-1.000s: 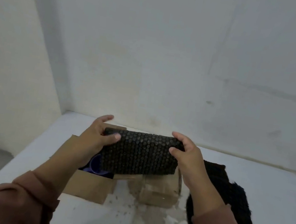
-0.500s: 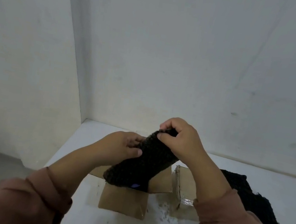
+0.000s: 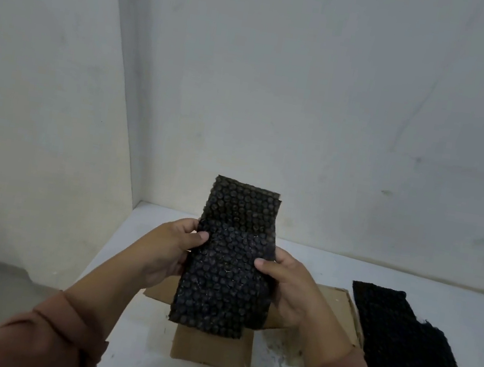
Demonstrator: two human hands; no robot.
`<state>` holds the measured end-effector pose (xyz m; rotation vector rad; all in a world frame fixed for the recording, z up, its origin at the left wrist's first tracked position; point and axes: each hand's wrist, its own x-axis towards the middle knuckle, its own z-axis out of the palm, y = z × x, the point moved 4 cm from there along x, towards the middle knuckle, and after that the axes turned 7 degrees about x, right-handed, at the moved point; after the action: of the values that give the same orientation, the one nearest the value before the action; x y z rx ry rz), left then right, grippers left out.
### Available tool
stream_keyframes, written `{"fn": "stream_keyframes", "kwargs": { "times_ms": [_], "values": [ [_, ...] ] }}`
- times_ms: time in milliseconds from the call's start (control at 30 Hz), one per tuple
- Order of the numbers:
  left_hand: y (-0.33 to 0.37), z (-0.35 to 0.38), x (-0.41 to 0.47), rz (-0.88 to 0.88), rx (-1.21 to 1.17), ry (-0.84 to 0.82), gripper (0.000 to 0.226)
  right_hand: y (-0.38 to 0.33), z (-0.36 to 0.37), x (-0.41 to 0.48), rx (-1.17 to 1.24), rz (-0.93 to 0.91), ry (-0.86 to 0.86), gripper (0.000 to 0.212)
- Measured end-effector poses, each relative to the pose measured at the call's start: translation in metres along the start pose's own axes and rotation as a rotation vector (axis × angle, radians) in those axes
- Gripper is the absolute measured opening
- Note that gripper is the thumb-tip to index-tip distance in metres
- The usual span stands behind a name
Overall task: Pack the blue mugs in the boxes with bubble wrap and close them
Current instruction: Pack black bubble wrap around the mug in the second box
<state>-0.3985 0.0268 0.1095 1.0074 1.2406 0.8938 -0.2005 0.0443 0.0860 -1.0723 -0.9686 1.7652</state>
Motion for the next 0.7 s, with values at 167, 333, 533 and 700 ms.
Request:
{"fn": "stream_keyframes", "kwargs": {
  "times_ms": [167,333,533,700],
  "values": [
    [-0.004,-0.002,-0.001,0.086,-0.018,-0.011,0.027,-0.010,-0.004,-0.003,-0.117,-0.067,0.064,0.025],
    [-0.015,-0.004,-0.001,0.068,-0.256,-0.087,0.030,-0.019,-0.005,-0.011,-0.137,-0.114,0.031,0.040],
    [-0.037,0.012,-0.001,-0.185,-0.059,-0.132,0.030,-0.019,-0.008,-0.005,-0.226,-0.172,0.058,0.011],
    [-0.040,0.012,0.006,-0.150,-0.224,-0.020,0.025,0.003,-0.011,0.006,-0.070,0.046,-0.001,0.051]
  ]
}}
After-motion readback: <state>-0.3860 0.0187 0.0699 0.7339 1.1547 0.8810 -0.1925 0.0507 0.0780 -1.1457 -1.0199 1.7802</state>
